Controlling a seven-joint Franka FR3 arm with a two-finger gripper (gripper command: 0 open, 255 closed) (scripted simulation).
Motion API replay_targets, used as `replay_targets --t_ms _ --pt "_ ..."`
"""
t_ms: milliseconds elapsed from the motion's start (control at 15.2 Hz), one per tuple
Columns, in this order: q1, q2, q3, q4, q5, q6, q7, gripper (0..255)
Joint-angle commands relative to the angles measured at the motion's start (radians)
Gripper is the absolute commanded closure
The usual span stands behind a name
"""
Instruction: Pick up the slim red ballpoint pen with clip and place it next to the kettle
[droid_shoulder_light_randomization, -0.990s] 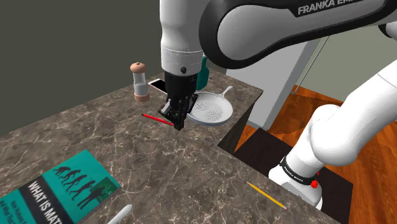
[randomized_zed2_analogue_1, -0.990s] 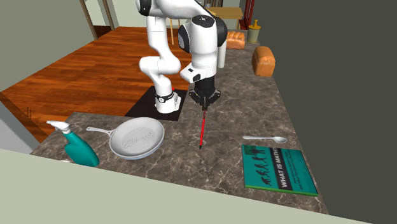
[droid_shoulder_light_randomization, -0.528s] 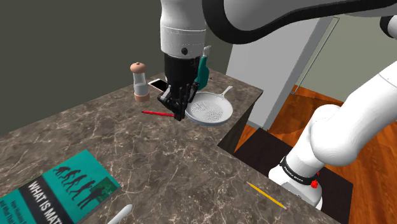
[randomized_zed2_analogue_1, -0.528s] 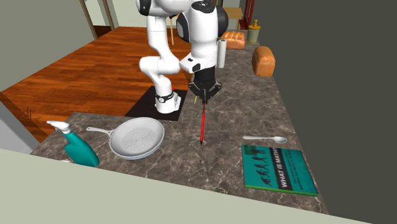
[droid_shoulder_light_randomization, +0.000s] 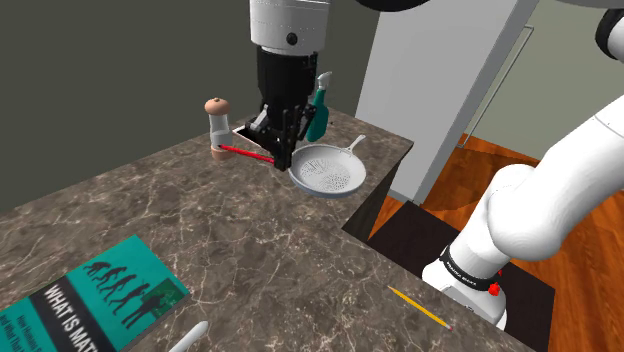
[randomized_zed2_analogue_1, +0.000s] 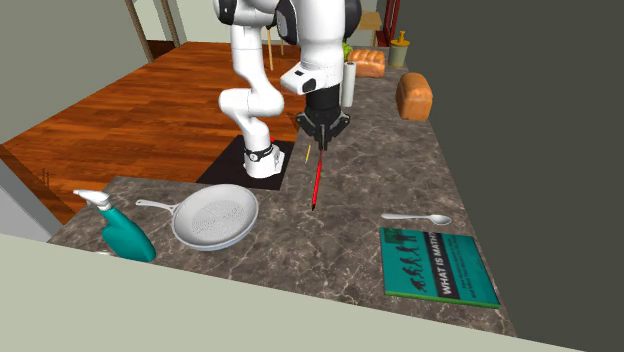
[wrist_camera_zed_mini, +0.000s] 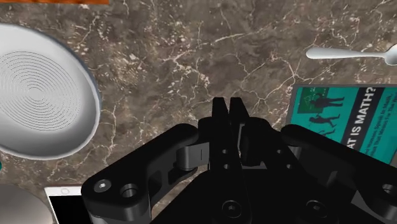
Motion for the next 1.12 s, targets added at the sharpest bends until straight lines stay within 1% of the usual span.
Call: replay_targets --t_ms 0,264,528,1056 --pt "-0.001 0.000 -0.002 0.021 -0.001 -0.022 0.000 255" --pt "-0.033 -0.050 -0.076 -0.032 0.004 -0.028 -0.110 255" --pt "-0.066 -0.080 -0.148 -0.067 -0.006 -0.034 -0.214 255" --pt "-0.138 -0.085 -0.280 -0.084 -0.049 -0.041 -0.408 255"
